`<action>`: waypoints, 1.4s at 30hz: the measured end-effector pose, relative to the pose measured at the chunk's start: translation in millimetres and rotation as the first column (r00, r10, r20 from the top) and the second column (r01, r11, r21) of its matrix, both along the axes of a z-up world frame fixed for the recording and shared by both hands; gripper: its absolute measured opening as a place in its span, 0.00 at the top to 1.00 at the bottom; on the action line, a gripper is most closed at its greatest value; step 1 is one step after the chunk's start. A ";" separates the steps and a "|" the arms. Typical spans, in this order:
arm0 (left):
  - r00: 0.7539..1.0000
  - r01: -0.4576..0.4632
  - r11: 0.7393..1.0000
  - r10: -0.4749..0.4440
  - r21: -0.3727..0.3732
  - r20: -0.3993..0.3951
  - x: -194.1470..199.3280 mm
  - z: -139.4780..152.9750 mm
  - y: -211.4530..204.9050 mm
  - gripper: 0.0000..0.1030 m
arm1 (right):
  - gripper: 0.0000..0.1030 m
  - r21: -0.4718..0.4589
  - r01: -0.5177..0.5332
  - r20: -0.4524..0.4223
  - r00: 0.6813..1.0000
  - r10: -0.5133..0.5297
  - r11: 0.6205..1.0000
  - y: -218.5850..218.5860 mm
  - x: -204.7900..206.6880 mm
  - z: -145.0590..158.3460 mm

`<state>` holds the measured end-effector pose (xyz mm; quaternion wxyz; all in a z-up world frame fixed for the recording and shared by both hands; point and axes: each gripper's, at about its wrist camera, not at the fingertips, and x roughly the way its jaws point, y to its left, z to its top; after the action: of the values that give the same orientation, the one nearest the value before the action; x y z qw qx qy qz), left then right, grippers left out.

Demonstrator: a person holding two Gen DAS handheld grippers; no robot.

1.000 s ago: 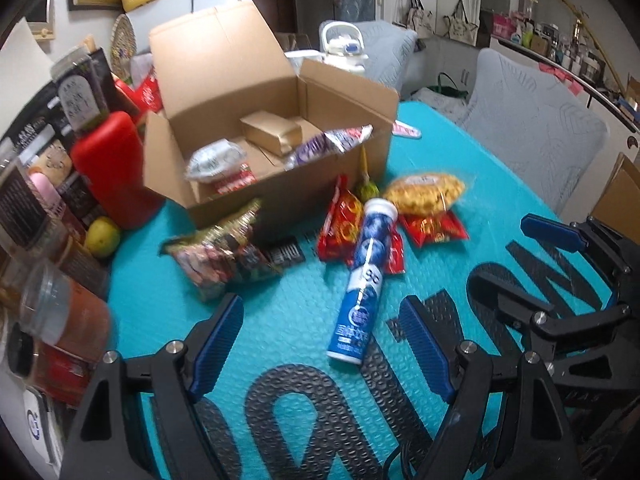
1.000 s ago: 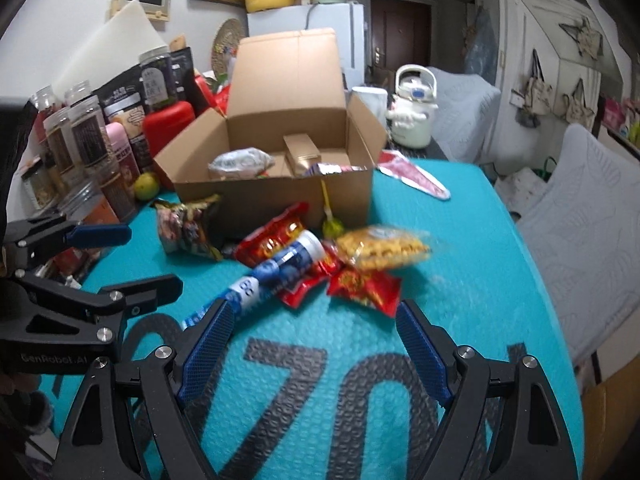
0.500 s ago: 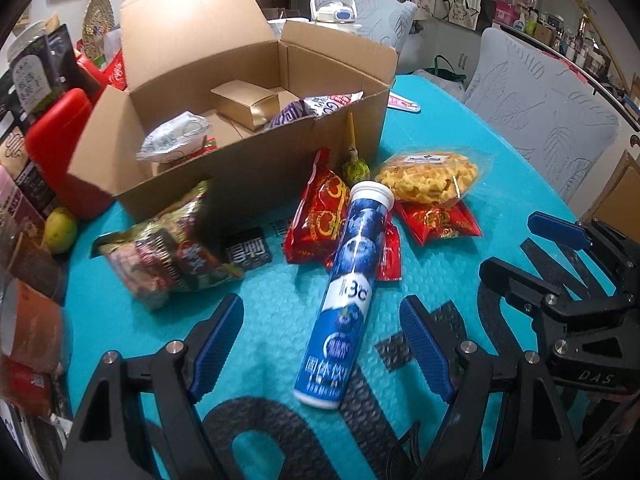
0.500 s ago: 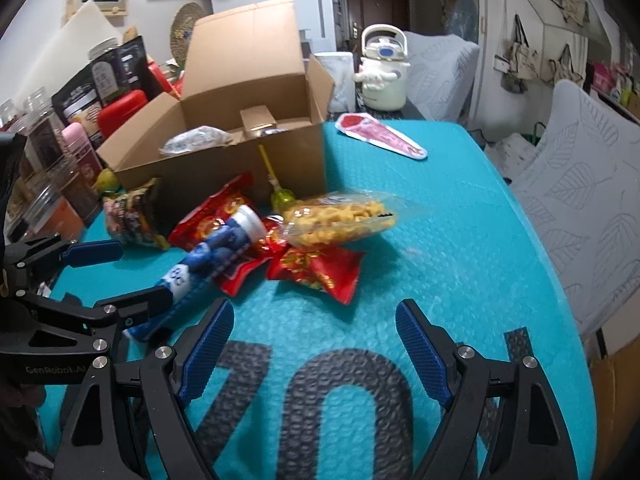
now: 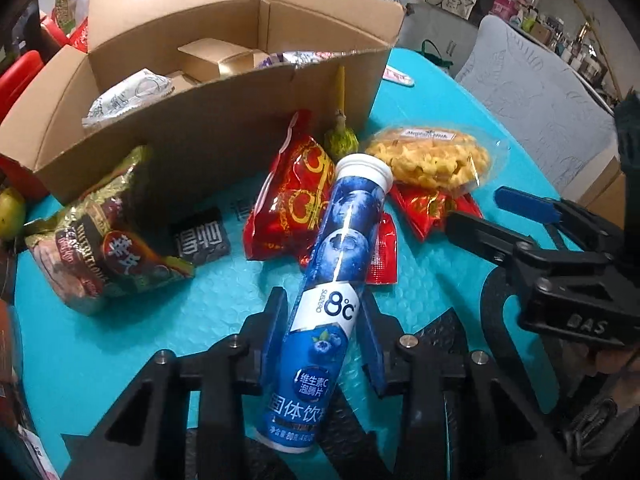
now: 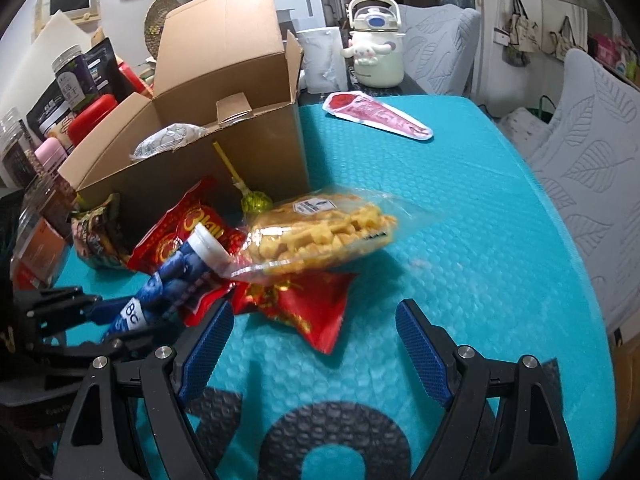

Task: Organize snacks
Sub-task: 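Grasp the blue blueberry tube with the left tool while the right tool grasps a red candy packet, then lift and carry the blue tube and red packet over the cardboard box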

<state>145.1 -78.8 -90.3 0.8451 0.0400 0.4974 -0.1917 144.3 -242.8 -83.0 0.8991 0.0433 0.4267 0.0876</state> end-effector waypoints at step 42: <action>0.990 -0.108 0.994 0.105 -0.024 -0.092 -74.1 -0.7 58.4 0.73 | 0.49 0.022 -0.160 -0.110 0.981 0.162 0.987 35.5 -78.7 -13.4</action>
<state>70.9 -20.5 -91.0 0.8312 -0.0076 0.5338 -0.1550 65.6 -207.3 -96.3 0.8635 0.0193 0.4779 0.1603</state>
